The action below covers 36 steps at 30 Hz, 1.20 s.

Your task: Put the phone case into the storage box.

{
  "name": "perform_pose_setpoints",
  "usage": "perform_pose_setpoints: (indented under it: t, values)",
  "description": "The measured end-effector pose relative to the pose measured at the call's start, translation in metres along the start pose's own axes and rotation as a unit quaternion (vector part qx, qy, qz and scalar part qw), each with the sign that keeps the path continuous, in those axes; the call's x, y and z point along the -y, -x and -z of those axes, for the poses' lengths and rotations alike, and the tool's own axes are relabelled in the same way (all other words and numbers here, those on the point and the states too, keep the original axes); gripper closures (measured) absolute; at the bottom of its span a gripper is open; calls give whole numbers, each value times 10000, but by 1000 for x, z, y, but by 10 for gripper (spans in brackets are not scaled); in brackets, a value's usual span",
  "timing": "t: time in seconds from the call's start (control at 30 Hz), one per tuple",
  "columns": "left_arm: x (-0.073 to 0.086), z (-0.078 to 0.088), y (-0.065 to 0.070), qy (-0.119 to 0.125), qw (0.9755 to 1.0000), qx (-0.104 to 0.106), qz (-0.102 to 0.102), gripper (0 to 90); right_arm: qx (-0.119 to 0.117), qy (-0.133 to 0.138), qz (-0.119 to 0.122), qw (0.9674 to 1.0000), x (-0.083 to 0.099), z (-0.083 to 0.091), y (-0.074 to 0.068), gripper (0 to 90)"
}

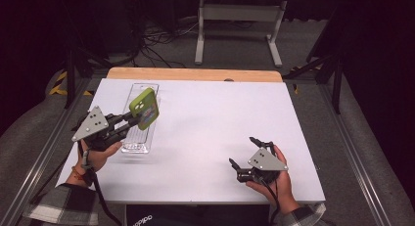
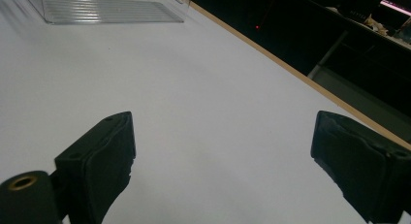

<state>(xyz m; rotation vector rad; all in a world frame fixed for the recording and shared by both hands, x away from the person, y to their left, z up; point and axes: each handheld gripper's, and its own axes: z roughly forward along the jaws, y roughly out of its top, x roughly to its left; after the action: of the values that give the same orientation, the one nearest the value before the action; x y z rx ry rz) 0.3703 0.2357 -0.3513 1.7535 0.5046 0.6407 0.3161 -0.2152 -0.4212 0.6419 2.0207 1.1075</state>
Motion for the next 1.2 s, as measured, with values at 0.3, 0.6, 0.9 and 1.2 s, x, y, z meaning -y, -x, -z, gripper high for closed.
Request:
perform_pose_setpoints:
  t: [0.3, 0.6, 0.9, 1.2]
  values:
    - [3, 4, -7, -75, 9999, -67, -33, 779, 19, -21, 41, 10000, 0, -1, 1, 94]
    - [5, 3, -13, -143, 9998, -132, -58, 780, 33, -9, 35, 10000, -1, 0, 4, 96]
    - [7, 4, -18, -162, 9997, -199, -55, 779, 0, -1, 56, 10000, -2, 0, 3, 99]
    - [8, 2, -23, -154, 9997, -208, -5, 780, -41, -17, 40, 10000, -2, -1, 3, 102]
